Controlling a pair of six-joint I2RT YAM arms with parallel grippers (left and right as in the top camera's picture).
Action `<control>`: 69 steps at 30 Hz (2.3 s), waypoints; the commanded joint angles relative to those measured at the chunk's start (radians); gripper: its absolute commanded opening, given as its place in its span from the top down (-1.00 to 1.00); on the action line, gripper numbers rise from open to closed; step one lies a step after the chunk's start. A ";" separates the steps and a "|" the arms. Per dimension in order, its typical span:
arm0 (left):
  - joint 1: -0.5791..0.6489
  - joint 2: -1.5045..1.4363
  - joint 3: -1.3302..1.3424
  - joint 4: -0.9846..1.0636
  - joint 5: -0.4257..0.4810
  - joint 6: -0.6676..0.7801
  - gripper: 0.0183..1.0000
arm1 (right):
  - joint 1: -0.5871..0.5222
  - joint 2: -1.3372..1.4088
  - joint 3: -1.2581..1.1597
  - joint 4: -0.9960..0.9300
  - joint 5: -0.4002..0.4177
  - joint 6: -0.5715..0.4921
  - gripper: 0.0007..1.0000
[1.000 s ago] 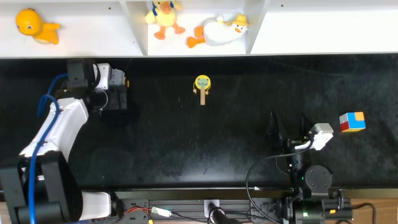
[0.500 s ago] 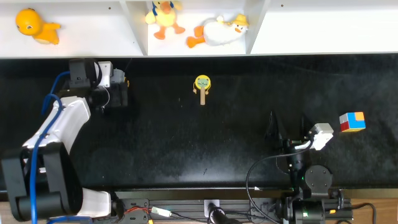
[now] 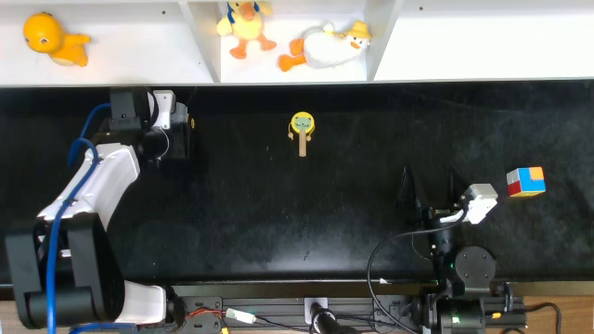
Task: Store Toys
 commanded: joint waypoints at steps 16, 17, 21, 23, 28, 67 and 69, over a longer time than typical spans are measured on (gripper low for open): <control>-0.007 -0.192 0.130 -0.250 0.006 -0.040 0.75 | 0.007 -0.008 -0.013 0.005 0.005 0.000 -0.99; -0.007 -0.211 0.130 -0.238 0.005 -0.040 0.77 | 0.007 -0.008 -0.013 0.005 0.005 0.000 -0.99; -0.007 -0.236 0.130 -0.148 -0.006 -0.039 0.84 | 0.007 -0.008 -0.013 0.005 0.005 0.000 -0.99; -0.007 -0.226 0.127 -0.076 -0.006 -0.027 0.89 | 0.007 -0.008 -0.013 0.005 0.005 0.000 -0.99; -0.007 -0.171 0.127 0.106 -0.006 0.074 0.91 | 0.007 -0.008 -0.013 0.005 0.005 0.000 -0.99; -0.007 0.109 0.127 0.610 0.059 0.015 -0.61 | 0.007 -0.008 -0.013 0.005 0.005 0.000 -0.99; -0.007 0.109 0.127 0.610 0.059 0.015 -0.99 | 0.007 -0.008 -0.013 0.005 0.005 0.000 -0.99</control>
